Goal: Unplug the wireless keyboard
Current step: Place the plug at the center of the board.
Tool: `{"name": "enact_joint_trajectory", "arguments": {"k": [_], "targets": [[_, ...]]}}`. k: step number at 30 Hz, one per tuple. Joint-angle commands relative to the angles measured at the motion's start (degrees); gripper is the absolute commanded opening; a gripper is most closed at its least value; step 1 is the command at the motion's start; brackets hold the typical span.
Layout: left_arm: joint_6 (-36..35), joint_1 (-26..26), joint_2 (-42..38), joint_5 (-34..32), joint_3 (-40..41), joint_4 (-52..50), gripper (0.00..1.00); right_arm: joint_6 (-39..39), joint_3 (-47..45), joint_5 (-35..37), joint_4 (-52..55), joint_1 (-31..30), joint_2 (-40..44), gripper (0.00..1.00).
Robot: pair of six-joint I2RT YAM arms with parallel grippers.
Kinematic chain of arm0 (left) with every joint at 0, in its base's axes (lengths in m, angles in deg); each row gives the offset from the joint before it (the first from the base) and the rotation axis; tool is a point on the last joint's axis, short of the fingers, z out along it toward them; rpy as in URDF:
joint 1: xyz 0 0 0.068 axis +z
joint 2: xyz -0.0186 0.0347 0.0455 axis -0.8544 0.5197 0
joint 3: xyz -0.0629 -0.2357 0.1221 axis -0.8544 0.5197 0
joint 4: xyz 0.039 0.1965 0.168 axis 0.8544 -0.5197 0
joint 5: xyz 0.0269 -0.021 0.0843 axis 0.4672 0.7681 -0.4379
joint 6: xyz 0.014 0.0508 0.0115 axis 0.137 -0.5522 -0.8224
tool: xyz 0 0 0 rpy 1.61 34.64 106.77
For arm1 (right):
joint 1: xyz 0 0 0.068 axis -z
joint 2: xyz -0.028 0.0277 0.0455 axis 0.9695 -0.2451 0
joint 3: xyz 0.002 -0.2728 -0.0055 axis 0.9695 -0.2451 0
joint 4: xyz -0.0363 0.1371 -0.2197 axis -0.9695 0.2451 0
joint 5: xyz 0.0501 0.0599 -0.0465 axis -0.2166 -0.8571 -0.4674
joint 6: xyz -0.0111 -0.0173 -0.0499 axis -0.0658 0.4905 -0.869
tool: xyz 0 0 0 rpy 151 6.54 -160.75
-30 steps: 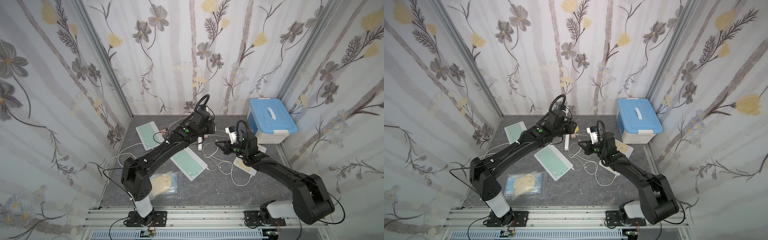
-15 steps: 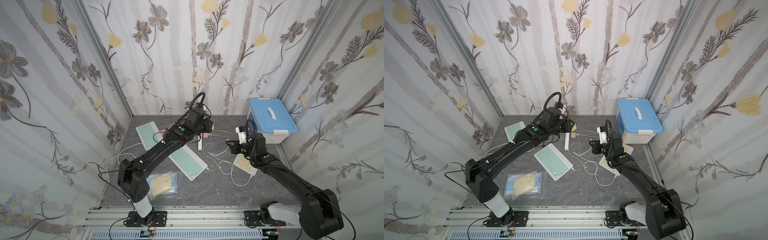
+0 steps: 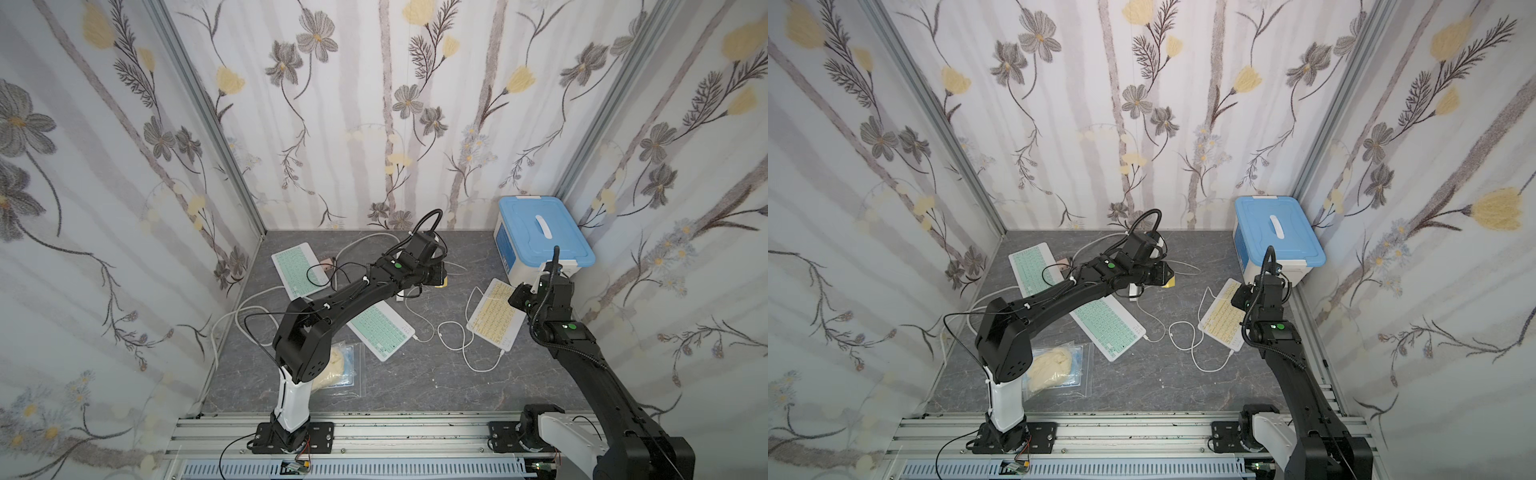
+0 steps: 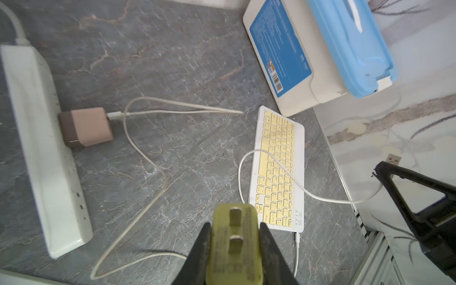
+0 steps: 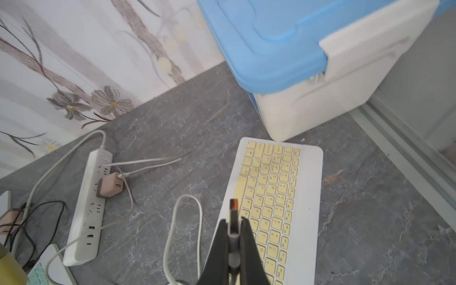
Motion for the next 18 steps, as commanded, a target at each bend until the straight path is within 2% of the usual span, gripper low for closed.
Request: {"name": "enact_joint_trajectory", "arguments": {"k": [1, 6, 12, 18], "targets": [[-1.71, -0.75, 3.64, 1.28, -2.48, 0.48, 0.0, 2.38, -2.21, -3.58, -1.64, 0.47, -0.19, 0.0], [-2.76, -2.05, 9.36, 4.93, -3.54, 3.81, 0.0, 2.18, -4.34, -4.75, -2.15, 0.99, -1.12, 0.0], [-3.43, -1.85, 15.52, 5.99, -5.68, 4.09, 0.0, 2.11, -4.79, -7.59, -2.83, 2.18, -4.93, 0.0], [-3.77, -1.67, 19.93, 8.61, -8.04, 6.34, 0.0, 3.21, -5.54, -13.96, -6.43, 2.19, -9.77, 0.0]]}}
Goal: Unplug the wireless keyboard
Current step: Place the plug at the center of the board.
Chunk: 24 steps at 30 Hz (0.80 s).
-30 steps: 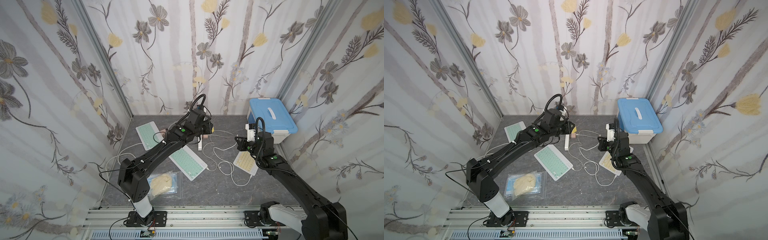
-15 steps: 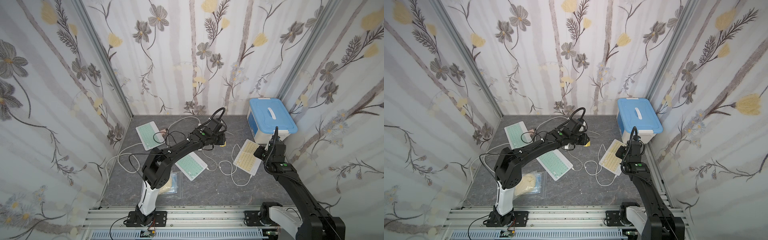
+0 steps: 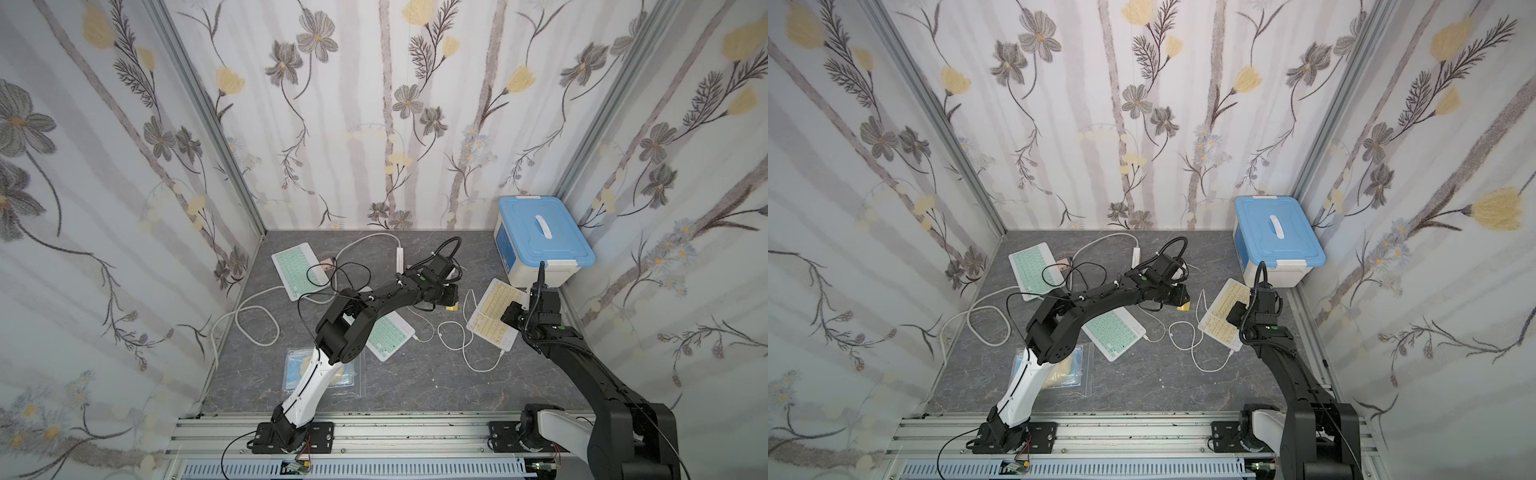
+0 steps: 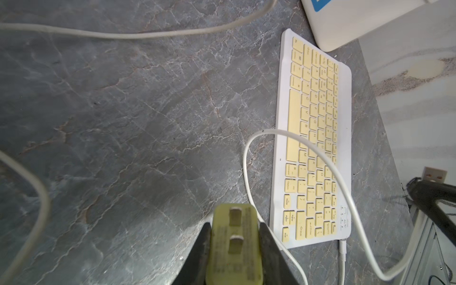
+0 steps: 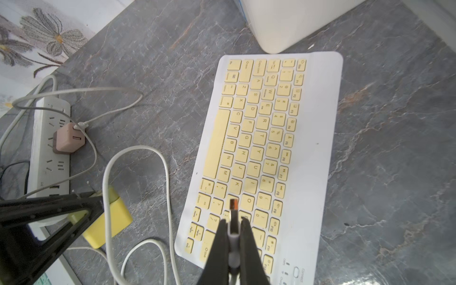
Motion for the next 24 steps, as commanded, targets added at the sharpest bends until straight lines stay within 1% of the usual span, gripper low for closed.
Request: {"name": "enact_joint_trajectory", "arguments": {"k": [1, 4, 7, 9, 14, 15, 17, 24], "targets": [[-1.21, 0.43, 1.76, 1.75, -1.32, 2.57, 0.0, 1.57, -0.36, -5.36, -5.32, -0.09, -2.34, 0.0], [-0.08, 1.78, 3.64, 4.14, -1.65, 3.93, 0.0, 1.94, -0.28, -7.5, -7.14, -0.17, -4.89, 0.0], [0.87, 3.23, 4.23, 6.75, -0.94, 5.75, 0.06, 2.26, 0.03, -8.01, -8.24, -0.17, -6.83, 0.0], [0.62, 3.68, 4.44, 7.69, -0.73, 6.29, 0.12, 2.64, 0.22, -8.38, -9.02, -0.2, -7.62, 0.0], [0.16, 4.69, 5.58, 8.56, -1.08, 4.97, 0.39, 2.95, 1.33, -8.52, -9.55, -0.17, -9.17, 0.0], [0.23, 4.85, 5.47, 8.67, -0.89, 4.94, 0.42, 2.95, 1.49, -8.5, -9.57, -0.17, -9.25, 0.0], [-0.01, 5.17, 5.09, 8.3, -0.53, 4.55, 0.5, 2.98, 1.72, -8.26, -9.64, -0.17, -9.34, 0.0], [-2.54, 5.4, 3.89, 6.79, -2.94, -0.36, 0.62, 3.32, 3.6, -5.36, -9.2, -2.41, -10.48, 0.0]]}}
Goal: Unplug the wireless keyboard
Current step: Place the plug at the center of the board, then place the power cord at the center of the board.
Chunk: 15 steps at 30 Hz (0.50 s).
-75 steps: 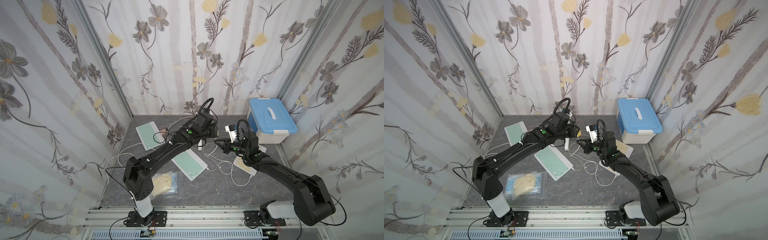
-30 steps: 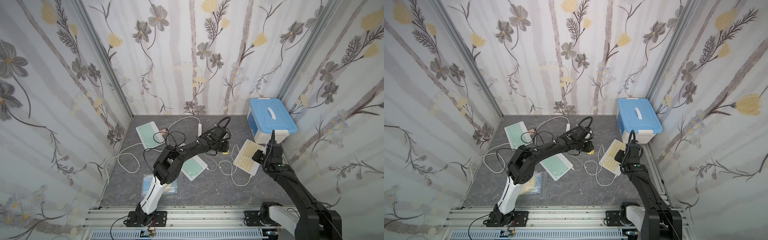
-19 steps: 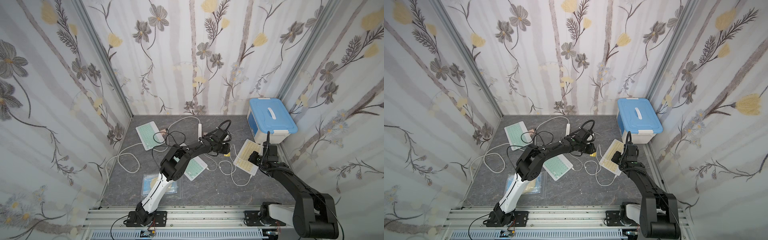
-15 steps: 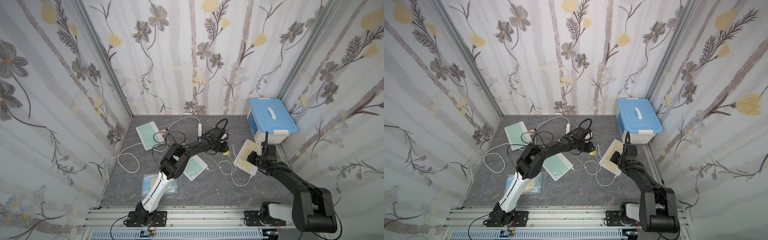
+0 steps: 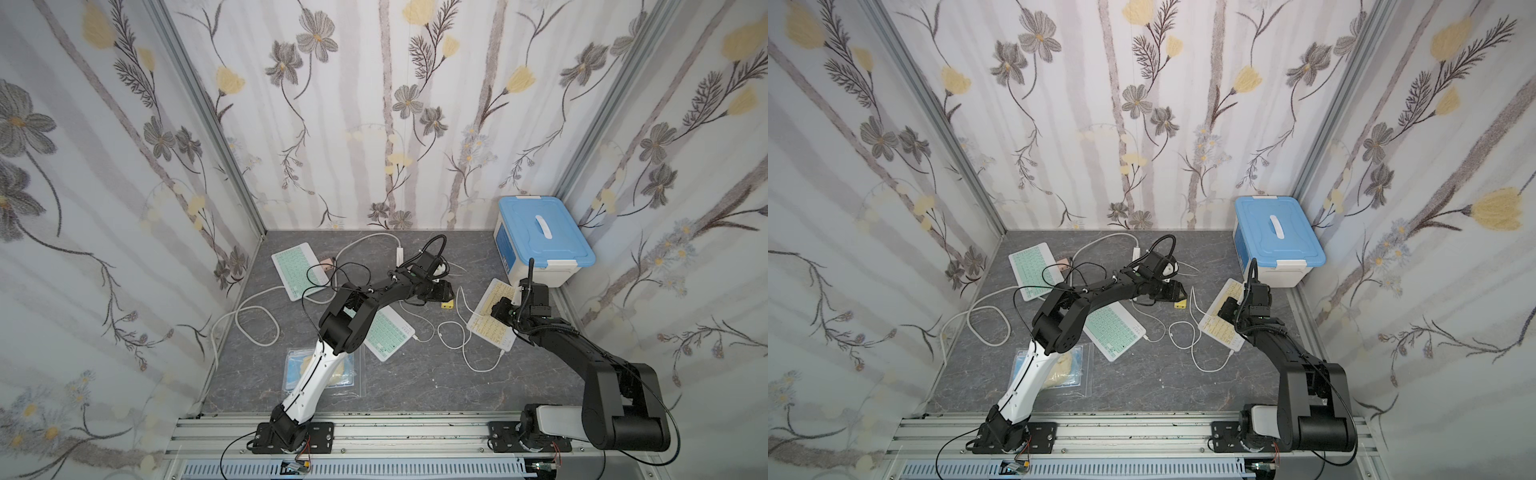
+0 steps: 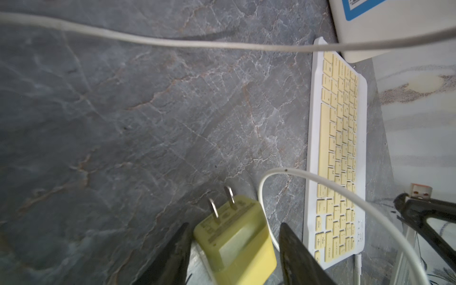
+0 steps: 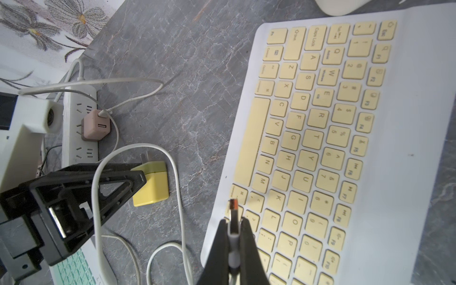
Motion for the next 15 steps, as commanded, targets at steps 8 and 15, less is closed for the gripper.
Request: {"name": "enact_joint_trajectory", "arguments": {"k": [8, 15], "targets": [[-3.84, -0.04, -6.1, -3.26, 1.53, -4.13, 0.64, 1.81, 5.02, 4.59, -1.68, -3.49, -5.26, 0.05], [-6.73, -0.7, -14.88, -9.61, 9.98, -5.58, 0.64, 2.27, 11.03, 4.71, -0.4, -4.72, -11.56, 0.06]]}}
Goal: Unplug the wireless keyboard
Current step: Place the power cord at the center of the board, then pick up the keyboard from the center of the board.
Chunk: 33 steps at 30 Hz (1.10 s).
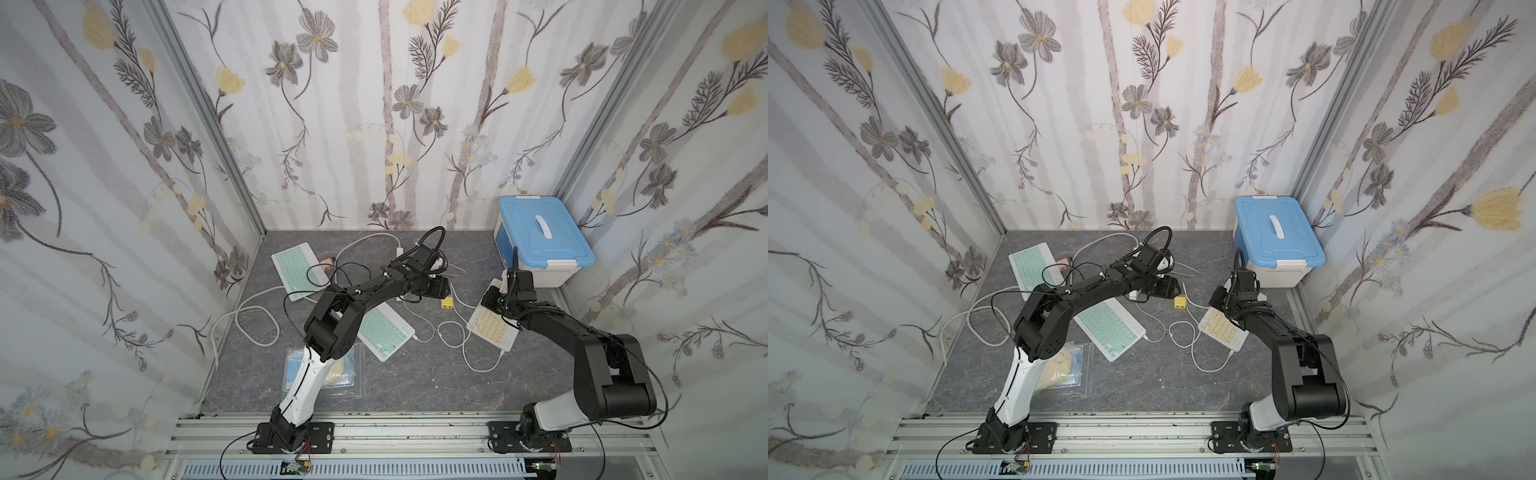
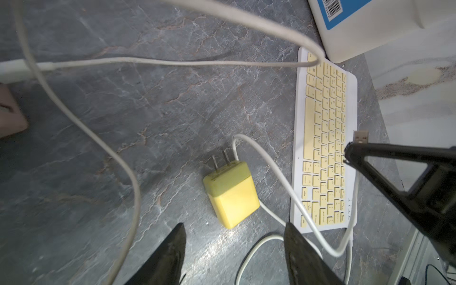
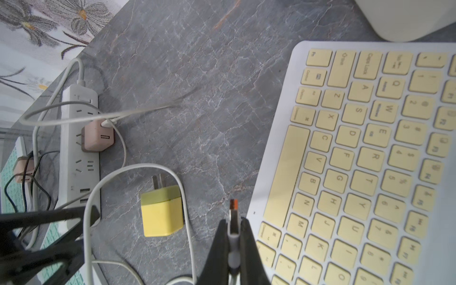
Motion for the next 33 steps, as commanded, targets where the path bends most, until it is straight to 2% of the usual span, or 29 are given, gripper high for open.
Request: {"name": "enact_joint_trajectory", "arguments": {"k": [1, 2, 3, 4, 5, 6, 11, 21, 27, 33], "targets": [[-2.41, -0.56, -3.82, -3.18, 3.46, -0.44, 0.64, 0.89, 1.85, 0.86, -0.22, -0.23, -1.42, 0.07], [-2.95, -0.87, -5.01, -3.32, 4.73, -0.12, 0.65, 0.94, 2.28, 1.16, -0.02, -0.25, -1.53, 0.07], [-3.57, -1.58, -6.12, -3.37, 6.07, 0.26, 0.66, 0.9, 2.73, 1.17, 0.18, -0.21, -1.74, 0.12], [-4.1, -2.18, -6.95, -3.22, 7.19, 0.67, 0.66, 0.81, 3.02, 1.19, 0.51, -0.25, -1.96, 0.2], [-4.62, -3.01, -7.66, -2.96, 8.2, 1.1, 0.67, 0.71, 3.56, 1.22, 1.11, -0.15, -2.18, 0.36], [-5.15, -3.91, -8.21, -2.89, 9.03, 1.41, 0.67, 0.56, 3.93, 1.14, 1.77, 0.03, -2.34, 0.46], [-5.7, -8.89, -8.45, -4.57, 10.17, 0.74, 0.68, 0.04, 3.54, 0.98, 3.85, 2.05, -0.23, 0.68], [2.35, -19.66, -6.68, -11.65, 11.43, -2.93, 0.7, -3.07, 2.68, 3.08, 8.93, 8.26, 11.84, 0.86], [6.99, -21.33, -5.71, -14.71, 12.49, -3.77, 0.71, -2.47, -0.35, 0.65, 8.29, 8.93, 17.74, 0.88], [9.62, -21.73, -2.35, -12.16, 10.31, -2.1, 0.66, -1.85, -5.47, -1.78, 7.13, 8.93, 21.54, 0.85]]}}
